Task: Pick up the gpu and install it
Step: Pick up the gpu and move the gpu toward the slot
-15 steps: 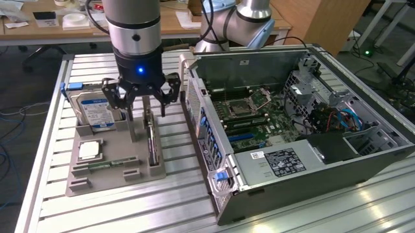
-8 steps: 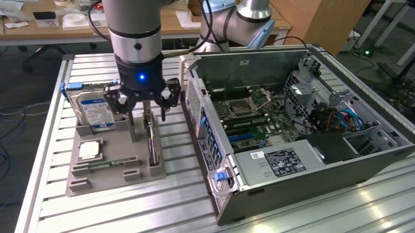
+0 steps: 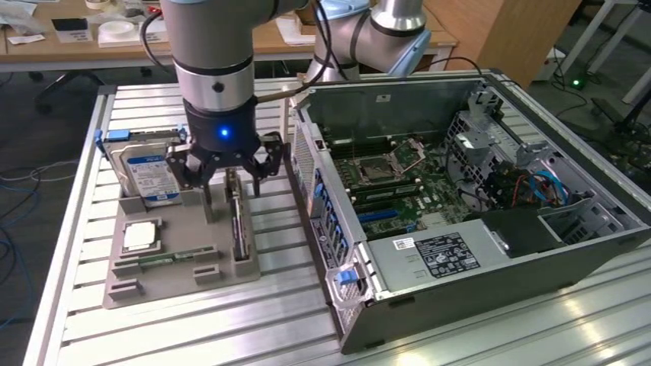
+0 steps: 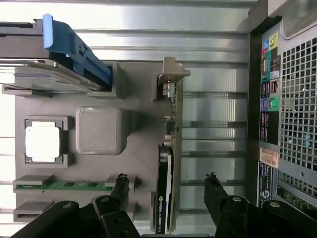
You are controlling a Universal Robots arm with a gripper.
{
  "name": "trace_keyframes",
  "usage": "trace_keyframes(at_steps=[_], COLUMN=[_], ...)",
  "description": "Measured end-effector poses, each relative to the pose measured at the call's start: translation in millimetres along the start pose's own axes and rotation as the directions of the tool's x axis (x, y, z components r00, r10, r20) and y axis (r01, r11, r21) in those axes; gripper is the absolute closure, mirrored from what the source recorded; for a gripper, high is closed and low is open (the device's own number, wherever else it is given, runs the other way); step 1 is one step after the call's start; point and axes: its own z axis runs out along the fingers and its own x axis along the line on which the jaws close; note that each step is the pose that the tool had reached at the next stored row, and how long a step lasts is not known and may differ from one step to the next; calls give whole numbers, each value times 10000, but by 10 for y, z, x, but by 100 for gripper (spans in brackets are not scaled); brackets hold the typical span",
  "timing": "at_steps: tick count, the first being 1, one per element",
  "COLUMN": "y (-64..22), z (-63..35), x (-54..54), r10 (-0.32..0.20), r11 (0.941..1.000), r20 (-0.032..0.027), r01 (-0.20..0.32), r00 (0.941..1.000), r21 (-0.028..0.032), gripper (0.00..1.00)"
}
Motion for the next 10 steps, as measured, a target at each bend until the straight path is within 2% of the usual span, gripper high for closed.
trace_keyframes(at_steps=[10], y=[-4], z=[183], x=[-1], r10=[-8], r11=[10000], r20=[1], r01=[8], r00=[10000], r21=[0], gripper=[28])
